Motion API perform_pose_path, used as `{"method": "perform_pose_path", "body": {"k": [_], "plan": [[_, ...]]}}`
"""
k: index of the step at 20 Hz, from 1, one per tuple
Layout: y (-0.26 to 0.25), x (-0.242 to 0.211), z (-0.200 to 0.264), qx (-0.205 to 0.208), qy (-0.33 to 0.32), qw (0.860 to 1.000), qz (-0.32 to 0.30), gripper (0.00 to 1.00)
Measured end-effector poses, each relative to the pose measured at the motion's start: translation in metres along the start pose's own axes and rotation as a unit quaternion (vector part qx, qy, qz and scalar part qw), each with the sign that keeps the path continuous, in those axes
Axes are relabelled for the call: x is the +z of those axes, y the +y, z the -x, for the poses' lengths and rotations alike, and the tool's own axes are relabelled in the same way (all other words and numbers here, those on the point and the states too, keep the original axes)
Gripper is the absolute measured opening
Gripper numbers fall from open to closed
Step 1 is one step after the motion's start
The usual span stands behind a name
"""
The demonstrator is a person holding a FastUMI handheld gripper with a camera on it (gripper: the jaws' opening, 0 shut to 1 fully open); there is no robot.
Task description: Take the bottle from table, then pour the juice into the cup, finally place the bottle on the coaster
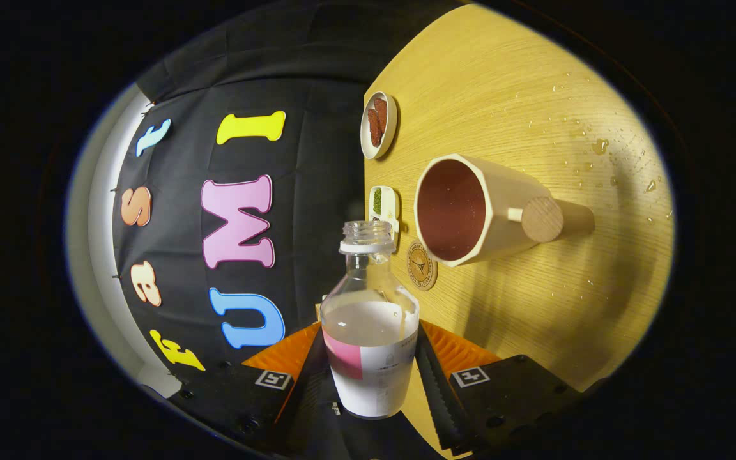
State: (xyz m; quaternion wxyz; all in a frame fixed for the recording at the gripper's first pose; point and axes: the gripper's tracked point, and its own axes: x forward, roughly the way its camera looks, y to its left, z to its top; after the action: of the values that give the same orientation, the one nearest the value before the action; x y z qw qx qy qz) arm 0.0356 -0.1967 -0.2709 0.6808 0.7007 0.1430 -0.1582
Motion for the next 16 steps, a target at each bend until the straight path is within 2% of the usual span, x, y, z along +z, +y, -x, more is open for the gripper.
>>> {"method": "perform_pose_path", "body": {"k": [16], "plan": [[-0.0024, 0.0088, -0.0011, 0.003, -0.015, 0.996, -0.092, 0.76]]}}
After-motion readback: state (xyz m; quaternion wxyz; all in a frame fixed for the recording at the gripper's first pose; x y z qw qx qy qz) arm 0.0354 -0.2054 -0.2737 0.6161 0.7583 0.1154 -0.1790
